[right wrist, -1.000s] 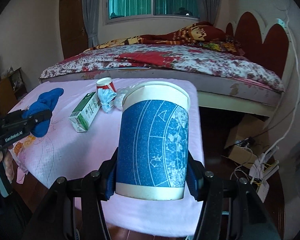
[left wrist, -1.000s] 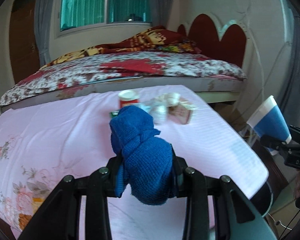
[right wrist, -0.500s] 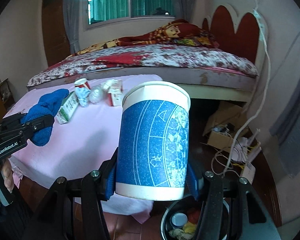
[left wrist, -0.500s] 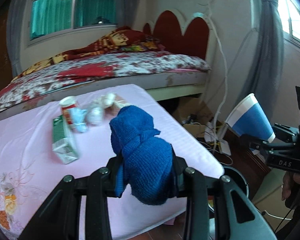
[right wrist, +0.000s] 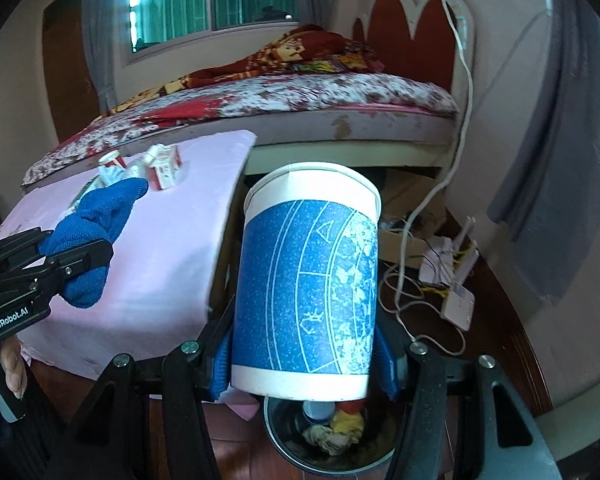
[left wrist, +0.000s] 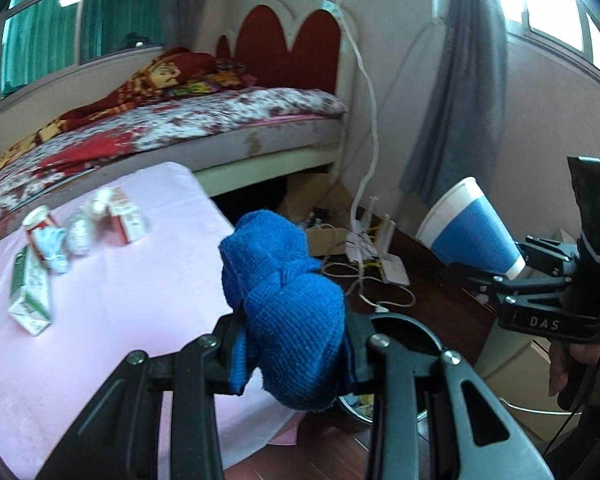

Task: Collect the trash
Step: 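Carry the blue cloth and blue cup in both tools over the black bucket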

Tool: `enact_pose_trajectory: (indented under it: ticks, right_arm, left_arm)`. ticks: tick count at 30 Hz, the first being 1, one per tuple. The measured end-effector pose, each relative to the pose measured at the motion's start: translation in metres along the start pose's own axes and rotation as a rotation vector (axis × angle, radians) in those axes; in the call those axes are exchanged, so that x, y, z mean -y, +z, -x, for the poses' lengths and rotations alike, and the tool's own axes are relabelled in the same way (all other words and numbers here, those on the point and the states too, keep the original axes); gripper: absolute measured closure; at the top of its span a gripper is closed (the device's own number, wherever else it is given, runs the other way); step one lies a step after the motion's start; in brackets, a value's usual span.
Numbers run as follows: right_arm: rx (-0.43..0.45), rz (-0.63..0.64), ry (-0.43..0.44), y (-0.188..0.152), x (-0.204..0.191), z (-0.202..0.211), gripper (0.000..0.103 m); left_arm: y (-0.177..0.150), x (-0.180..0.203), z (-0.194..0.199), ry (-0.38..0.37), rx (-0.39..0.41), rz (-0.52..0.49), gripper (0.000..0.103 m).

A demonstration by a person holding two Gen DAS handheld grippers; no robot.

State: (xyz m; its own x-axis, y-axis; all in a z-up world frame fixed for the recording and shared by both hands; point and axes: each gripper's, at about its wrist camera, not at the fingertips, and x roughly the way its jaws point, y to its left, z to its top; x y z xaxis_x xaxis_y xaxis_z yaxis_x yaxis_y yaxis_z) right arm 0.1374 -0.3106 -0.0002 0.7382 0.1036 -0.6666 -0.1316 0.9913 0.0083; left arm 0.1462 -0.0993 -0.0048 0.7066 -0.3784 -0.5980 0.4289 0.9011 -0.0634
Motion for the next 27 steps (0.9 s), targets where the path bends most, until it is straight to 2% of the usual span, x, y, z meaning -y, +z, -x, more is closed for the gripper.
enact_pose_trajectory:
  ticks: [15, 27]
  right_arm:
    - [-0.078, -0.041, -0.078, -0.056, 0.062, 0.006, 0.044]
    - [-0.198, -0.012, -0.095, -0.100, 0.088, -0.025, 0.044]
  left_arm:
    - [-0.023, 0.083, -0.042, -0.143, -0.116, -0.090, 0.066]
    - [-0.047, 0.112, -0.080, -0.235, -0.232, -0.110, 0.066]
